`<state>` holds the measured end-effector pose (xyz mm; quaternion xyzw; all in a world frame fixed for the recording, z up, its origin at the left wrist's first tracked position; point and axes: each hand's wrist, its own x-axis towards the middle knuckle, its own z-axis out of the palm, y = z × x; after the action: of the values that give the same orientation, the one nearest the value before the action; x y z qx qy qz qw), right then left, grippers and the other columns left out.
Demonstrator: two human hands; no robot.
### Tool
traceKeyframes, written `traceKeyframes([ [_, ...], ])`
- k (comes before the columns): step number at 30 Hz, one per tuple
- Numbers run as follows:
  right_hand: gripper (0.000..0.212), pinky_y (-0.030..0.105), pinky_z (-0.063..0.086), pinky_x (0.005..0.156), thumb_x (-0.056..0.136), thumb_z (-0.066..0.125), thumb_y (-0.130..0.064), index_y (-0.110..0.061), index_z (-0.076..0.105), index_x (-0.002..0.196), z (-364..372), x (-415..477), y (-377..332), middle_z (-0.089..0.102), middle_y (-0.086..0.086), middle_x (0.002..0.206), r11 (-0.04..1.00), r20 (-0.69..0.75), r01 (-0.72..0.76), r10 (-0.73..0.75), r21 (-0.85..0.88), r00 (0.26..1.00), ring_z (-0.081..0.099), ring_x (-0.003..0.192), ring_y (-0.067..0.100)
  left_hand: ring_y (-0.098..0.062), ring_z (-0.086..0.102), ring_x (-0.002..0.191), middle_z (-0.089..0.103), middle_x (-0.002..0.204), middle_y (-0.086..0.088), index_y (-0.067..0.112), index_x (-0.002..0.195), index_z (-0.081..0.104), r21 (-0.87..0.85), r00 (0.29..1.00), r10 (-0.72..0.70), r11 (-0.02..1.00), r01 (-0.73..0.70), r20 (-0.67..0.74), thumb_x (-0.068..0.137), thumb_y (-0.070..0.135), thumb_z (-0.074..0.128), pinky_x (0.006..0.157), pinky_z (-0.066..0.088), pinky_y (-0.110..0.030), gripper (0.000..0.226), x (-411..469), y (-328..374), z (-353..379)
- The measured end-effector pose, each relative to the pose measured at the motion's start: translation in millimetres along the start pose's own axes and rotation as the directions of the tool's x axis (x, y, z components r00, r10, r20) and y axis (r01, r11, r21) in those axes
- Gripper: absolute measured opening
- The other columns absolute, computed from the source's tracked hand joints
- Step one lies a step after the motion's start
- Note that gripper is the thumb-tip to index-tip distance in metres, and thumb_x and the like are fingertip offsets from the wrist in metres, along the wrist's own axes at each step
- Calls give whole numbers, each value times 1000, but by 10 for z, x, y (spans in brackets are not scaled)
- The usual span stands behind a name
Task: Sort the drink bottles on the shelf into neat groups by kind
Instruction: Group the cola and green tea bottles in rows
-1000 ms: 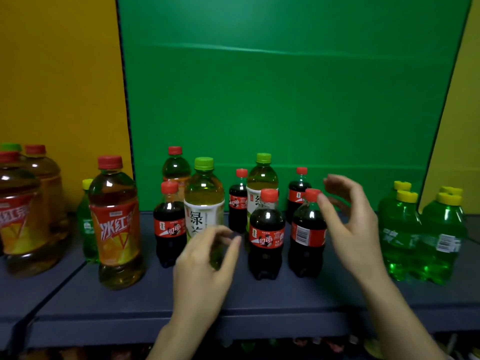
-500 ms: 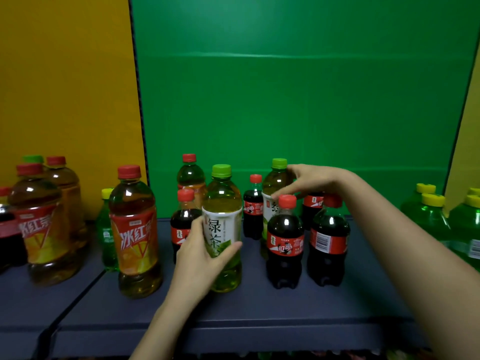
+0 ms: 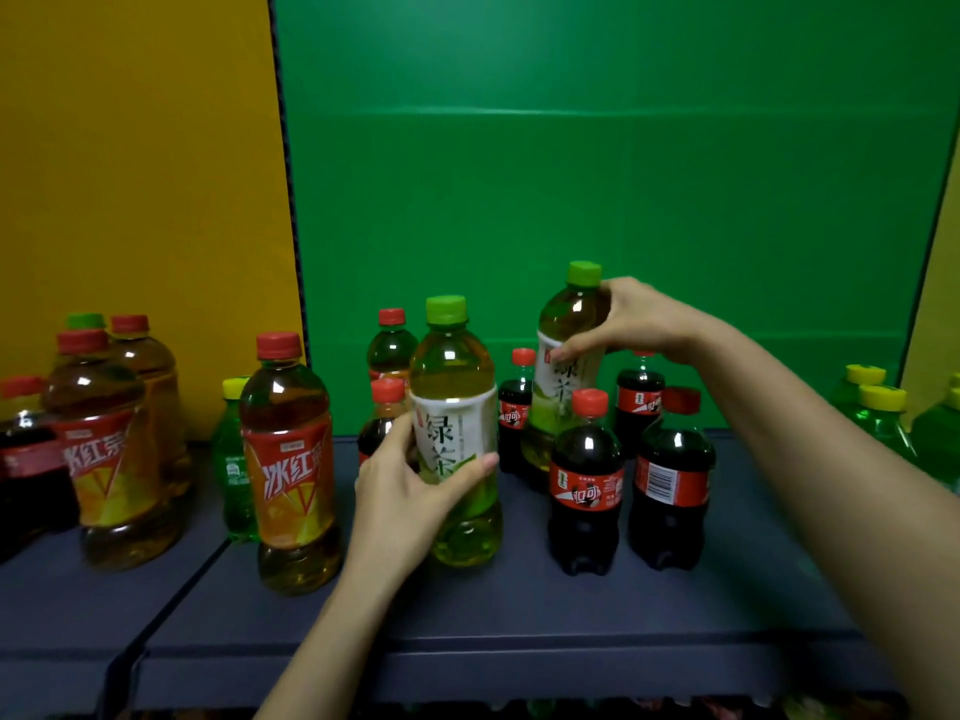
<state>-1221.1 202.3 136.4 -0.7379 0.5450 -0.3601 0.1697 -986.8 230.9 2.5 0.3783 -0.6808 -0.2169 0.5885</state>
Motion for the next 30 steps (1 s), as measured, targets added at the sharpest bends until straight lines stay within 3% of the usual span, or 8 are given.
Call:
traceKeyframes([
  [4, 46, 21, 47, 83, 61, 81, -15, -21, 60, 101, -157, -51, -285, 67, -7, 97, 988, -154, 145, -135, 56, 979, 62, 96, 8, 15, 56, 94, 62, 101, 23, 34, 107, 55, -6, 992, 99, 995, -99, -75, 49, 60, 78, 79, 50, -15, 67, 120, 281, -139],
  [7, 53, 16, 49, 82, 61, 83, -18, -14, 59, 109, -197, -105, -505, 68, -1, 103, 957, -302, 278, -244, 76, 922, 63, 94, 7, 14, 54, 93, 61, 100, 20, 25, 110, 57, 47, 973, 173, 985, -168, -151, 51, 60, 77, 75, 47, -6, 72, 202, 495, -278],
  [10, 56, 22, 50, 89, 63, 83, -20, -8, 59, 112, -148, -212, -729, 67, 1, 105, 902, -411, 415, -337, 115, 847, 63, 97, 9, -3, 60, 95, 66, 100, 10, 21, 108, 59, 72, 952, 212, 977, -201, -222, 53, 59, 73, 77, 52, -20, 68, 223, 650, -444],
  [13, 50, 15, 49, 82, 69, 79, -16, -7, 56, 113, 7, -372, -957, 65, -4, 100, 833, -461, 512, -378, 209, 803, 62, 90, -1, -2, 62, 94, 66, 101, 11, 23, 106, 60, 66, 939, 210, 978, -200, -271, 53, 58, 72, 76, 53, -21, 64, 154, 766, -655],
  [15, 47, 14, 48, 79, 69, 77, -21, -11, 57, 111, 164, -497, -1085, 65, -8, 97, 791, -459, 540, -380, 289, 803, 62, 88, -3, -1, 62, 95, 67, 102, 10, 24, 106, 60, 71, 937, 189, 982, -175, -293, 52, 57, 74, 80, 54, -23, 65, 62, 804, -837],
  [18, 49, 14, 49, 77, 70, 75, -27, -12, 56, 112, 486, -665, -1176, 65, -8, 99, 740, -406, 537, -381, 404, 831, 64, 91, 0, -8, 63, 99, 68, 102, 9, 27, 106, 62, 110, 933, 152, 986, -122, -326, 50, 56, 76, 83, 55, -37, 64, -161, 820, -1139],
  [22, 71, 17, 51, 75, 63, 80, -29, -8, 47, 123, 1066, -814, -1238, 67, -4, 103, 652, -321, 480, -357, 587, 877, 66, 91, 4, -10, 64, 98, 69, 102, 7, 25, 106, 63, 168, 921, 99, 985, -38, -376, 49, 53, 77, 83, 55, -37, 65, -555, 778, -1525],
  [30, 76, 17, 51, 77, 56, 80, -41, -18, 48, 121, 2276, -987, -1581, 66, -7, 105, 573, -134, 346, -379, 743, 916, 65, 94, 3, -8, 66, 89, 71, 92, 10, 33, 94, 64, 261, 849, -5, 951, 167, -528, 44, 55, 79, 76, 56, -32, 57, -1330, 488, -2484],
])
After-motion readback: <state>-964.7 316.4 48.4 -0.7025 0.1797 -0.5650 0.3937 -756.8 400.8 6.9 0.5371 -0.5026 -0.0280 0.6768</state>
